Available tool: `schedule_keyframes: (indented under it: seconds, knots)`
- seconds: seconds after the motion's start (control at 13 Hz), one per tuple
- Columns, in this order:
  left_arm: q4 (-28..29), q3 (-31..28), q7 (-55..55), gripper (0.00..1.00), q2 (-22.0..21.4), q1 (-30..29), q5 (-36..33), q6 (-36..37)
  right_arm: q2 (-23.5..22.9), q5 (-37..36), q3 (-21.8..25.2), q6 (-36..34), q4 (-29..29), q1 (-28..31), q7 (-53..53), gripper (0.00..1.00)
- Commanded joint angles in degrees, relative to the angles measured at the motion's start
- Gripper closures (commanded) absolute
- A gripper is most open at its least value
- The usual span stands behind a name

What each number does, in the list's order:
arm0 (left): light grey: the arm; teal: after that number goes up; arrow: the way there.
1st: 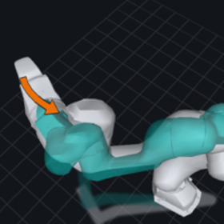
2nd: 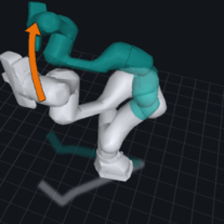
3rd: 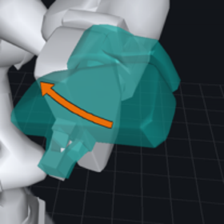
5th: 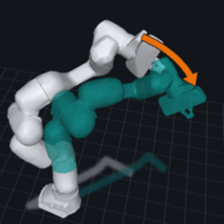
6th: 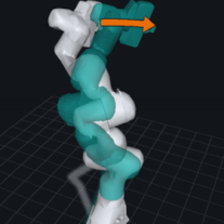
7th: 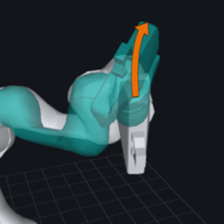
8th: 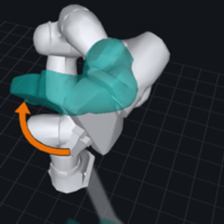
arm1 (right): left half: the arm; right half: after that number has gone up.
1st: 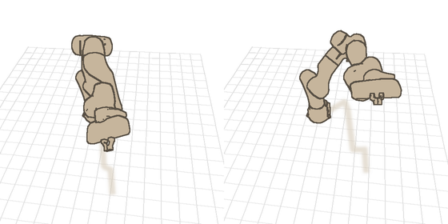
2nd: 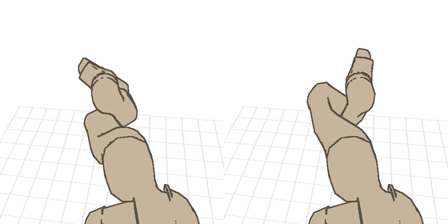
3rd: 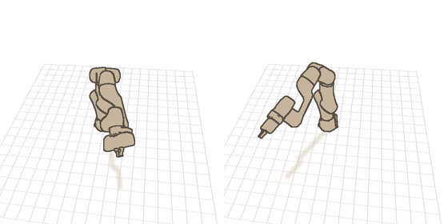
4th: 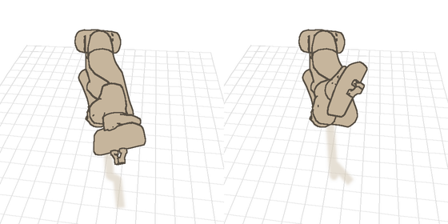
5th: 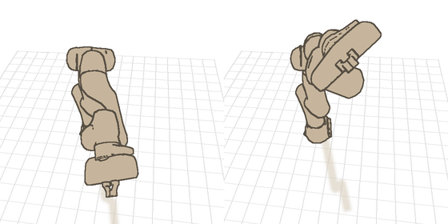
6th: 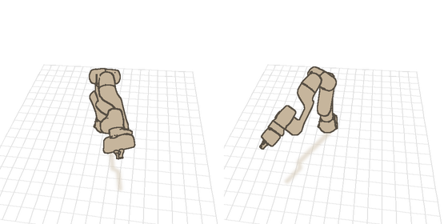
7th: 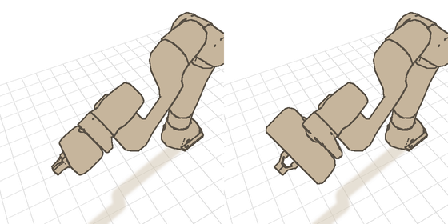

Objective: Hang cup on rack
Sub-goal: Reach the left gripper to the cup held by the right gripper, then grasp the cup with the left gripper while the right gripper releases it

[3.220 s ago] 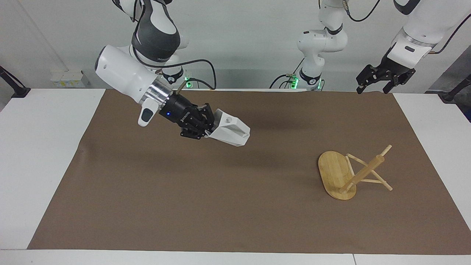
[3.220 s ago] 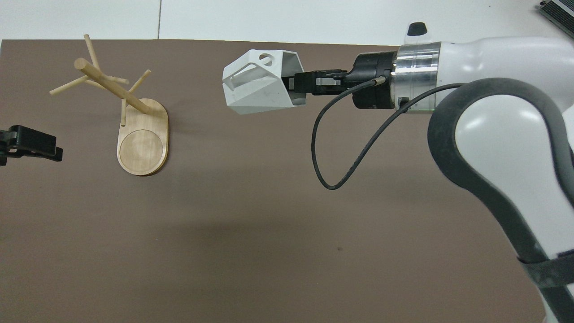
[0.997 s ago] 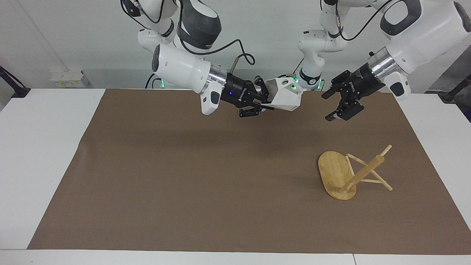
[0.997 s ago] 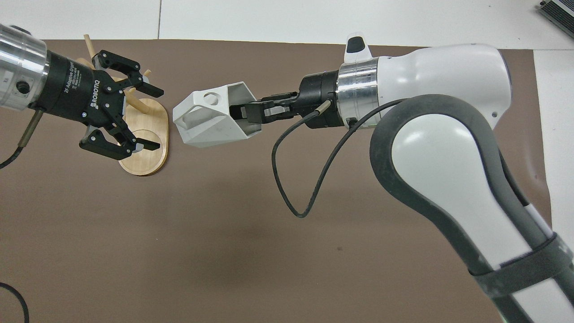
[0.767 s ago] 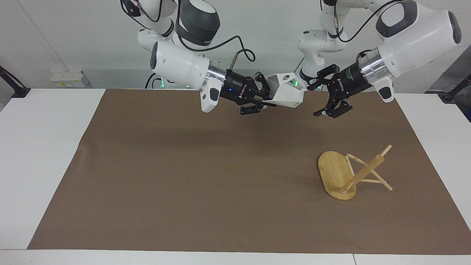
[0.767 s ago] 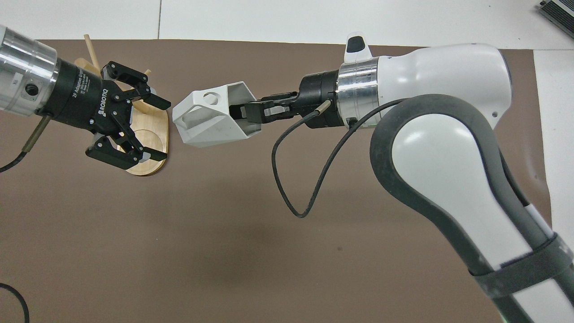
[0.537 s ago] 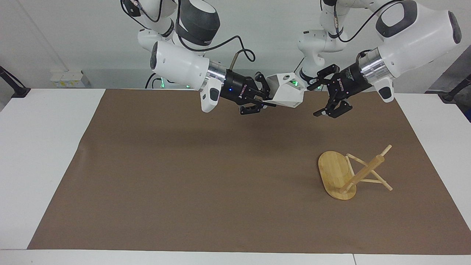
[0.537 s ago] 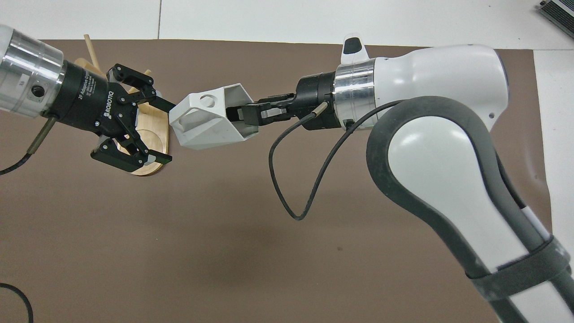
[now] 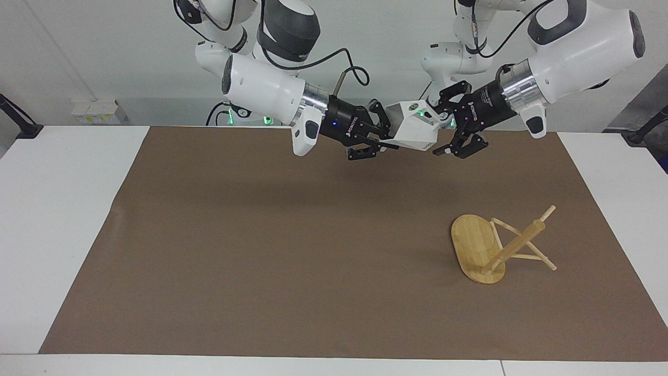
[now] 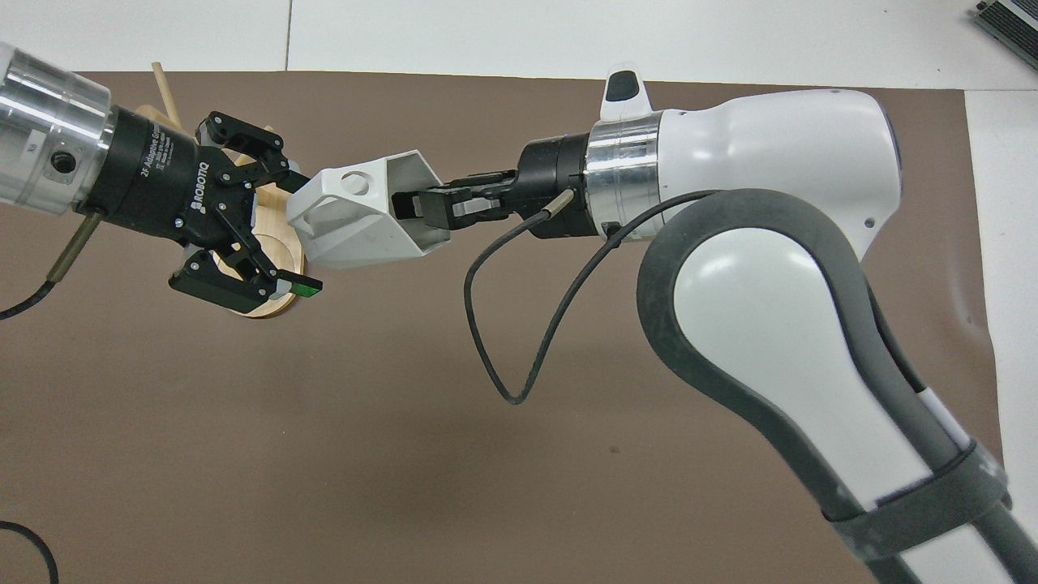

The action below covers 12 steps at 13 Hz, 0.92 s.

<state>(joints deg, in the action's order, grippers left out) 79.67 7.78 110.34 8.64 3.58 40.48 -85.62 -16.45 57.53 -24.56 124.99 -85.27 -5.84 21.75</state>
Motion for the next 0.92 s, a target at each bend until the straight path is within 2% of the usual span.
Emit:
schedule_keyframes:
  seconds: [0.0, 0.46, 0.54, 0.61, 0.84]
  knots:
    - [0.3, 0.5, 2.2, 0.0, -1.1, 0.5, 1.0, -0.7, -0.3, 0.9, -0.6, 0.8, 0.8, 0.1, -0.7, 1.0]
    - [3.1, 0.6, 2.1, 0.0, -2.5, 1.6, 1.2, -2.8, -0.4, 0.8, -0.6, 0.8, 0.8, 0.0, -0.7, 1.0]
    - [3.3, 0.6, 2.0, 0.65, -2.5, 1.9, 1.2, -3.5, -0.4, 0.8, -0.6, 0.7, 0.8, 0.2, -0.7, 1.0]
    - [3.5, 0.6, 2.1, 1.0, -2.7, 2.0, 1.2, -3.9, -0.4, 0.8, -0.6, 0.6, 0.7, 0.2, -0.7, 1.0]
    - [5.5, 0.6, 2.1, 1.0, -4.6, 1.9, 1.2, -6.1, -0.4, 0.9, -0.6, 0.6, 0.7, 0.1, -0.7, 1.0]
